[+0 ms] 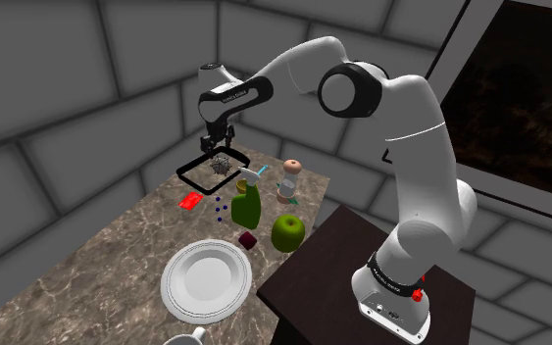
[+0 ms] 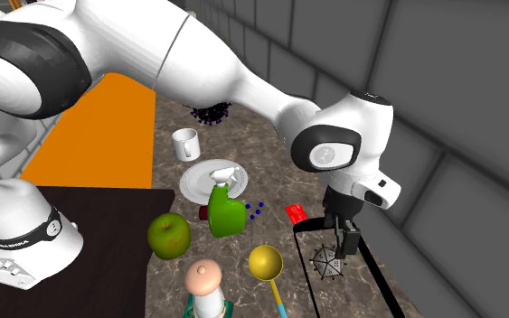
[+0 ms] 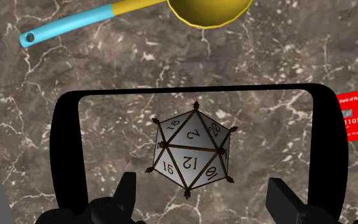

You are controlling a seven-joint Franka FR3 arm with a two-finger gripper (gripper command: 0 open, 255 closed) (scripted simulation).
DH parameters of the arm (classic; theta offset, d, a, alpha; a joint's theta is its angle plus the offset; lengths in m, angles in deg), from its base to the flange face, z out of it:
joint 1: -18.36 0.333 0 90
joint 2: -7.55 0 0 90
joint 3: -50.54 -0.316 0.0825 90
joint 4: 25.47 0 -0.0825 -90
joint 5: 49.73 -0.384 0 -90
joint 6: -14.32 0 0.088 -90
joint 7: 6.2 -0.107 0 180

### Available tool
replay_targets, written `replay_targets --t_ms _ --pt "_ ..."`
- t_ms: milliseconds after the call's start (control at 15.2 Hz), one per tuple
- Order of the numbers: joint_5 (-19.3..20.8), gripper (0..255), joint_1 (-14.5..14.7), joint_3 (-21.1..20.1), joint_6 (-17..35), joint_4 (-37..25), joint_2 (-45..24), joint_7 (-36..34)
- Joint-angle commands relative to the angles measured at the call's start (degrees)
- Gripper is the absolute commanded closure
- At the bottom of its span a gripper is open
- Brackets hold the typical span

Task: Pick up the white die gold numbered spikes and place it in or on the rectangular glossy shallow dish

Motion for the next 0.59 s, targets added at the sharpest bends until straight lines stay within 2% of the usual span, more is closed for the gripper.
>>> replay_targets --t_ms 0,528 --pt "-0.39 0 0.00 -0.30 -2.41 -0.44 1.94 0.32" --pt "-0.55 0 0.05 -0.42 -3.49 -0.82 2.65 0.42"
